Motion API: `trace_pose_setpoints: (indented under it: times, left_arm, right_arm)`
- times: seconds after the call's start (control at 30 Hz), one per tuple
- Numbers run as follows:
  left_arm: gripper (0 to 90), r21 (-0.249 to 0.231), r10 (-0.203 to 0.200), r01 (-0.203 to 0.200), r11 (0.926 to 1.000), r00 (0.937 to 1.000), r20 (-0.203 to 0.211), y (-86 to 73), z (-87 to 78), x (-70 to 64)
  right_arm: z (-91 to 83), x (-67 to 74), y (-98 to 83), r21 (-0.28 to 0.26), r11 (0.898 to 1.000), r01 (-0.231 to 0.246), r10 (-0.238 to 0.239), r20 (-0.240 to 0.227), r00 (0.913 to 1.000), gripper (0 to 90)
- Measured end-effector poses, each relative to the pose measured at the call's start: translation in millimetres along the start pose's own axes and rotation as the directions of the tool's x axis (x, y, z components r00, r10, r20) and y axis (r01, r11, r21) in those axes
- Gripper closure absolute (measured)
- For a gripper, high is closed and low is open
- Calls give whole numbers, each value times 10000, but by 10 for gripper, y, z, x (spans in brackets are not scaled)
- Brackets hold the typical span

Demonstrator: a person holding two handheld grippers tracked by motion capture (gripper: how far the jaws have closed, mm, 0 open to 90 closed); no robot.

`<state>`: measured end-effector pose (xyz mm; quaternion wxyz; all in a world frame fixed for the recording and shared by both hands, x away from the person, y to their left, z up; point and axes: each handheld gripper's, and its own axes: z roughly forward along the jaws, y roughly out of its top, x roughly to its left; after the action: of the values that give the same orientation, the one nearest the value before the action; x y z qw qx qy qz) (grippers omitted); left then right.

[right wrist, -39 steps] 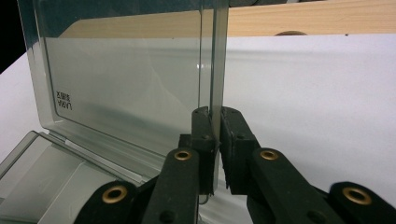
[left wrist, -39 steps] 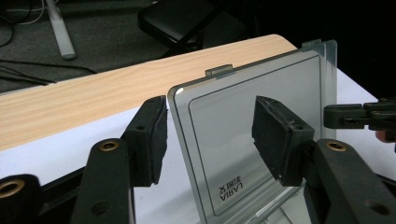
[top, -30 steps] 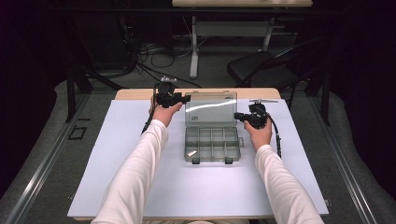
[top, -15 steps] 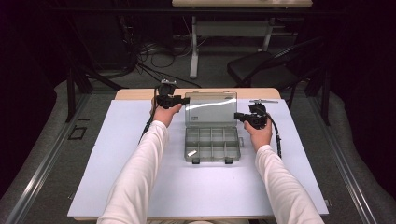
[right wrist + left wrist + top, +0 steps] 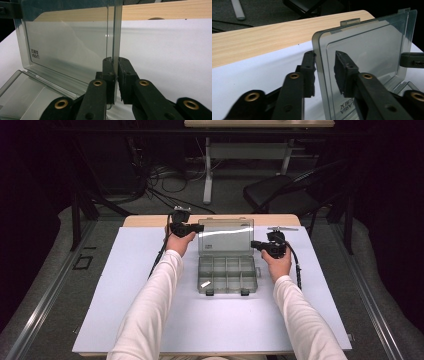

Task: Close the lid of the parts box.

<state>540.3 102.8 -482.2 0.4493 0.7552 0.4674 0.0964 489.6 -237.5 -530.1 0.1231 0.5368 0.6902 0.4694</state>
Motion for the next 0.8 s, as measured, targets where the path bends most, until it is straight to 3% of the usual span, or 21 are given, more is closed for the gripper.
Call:
trace_pose_setpoints:
  times: [0.33, 0.5, 0.63, 0.8]
  left_arm:
    - [816, 31, 164, -165, 9999, 9998, 87, 2, -50, 15]
    - [820, -110, 244, -243, 9996, 9996, 147, -20, -79, -1]
    - [824, -276, 277, -274, 9992, 9996, 92, -36, -109, -29]
    - [827, -431, 505, -501, 9978, 9987, 91, -63, -164, -64]
  right_arm:
    - [-4, -9, -1, -35, 10000, 55, -55, -73, 10000, 841]
    - [-26, 8, 17, -194, 9998, 32, -35, -168, 9999, 712]
    - [-88, 33, 50, -374, 9992, 118, -116, 51, 9999, 644]
    - [-189, 108, 94, -386, 9972, 646, -615, 779, 9951, 654]
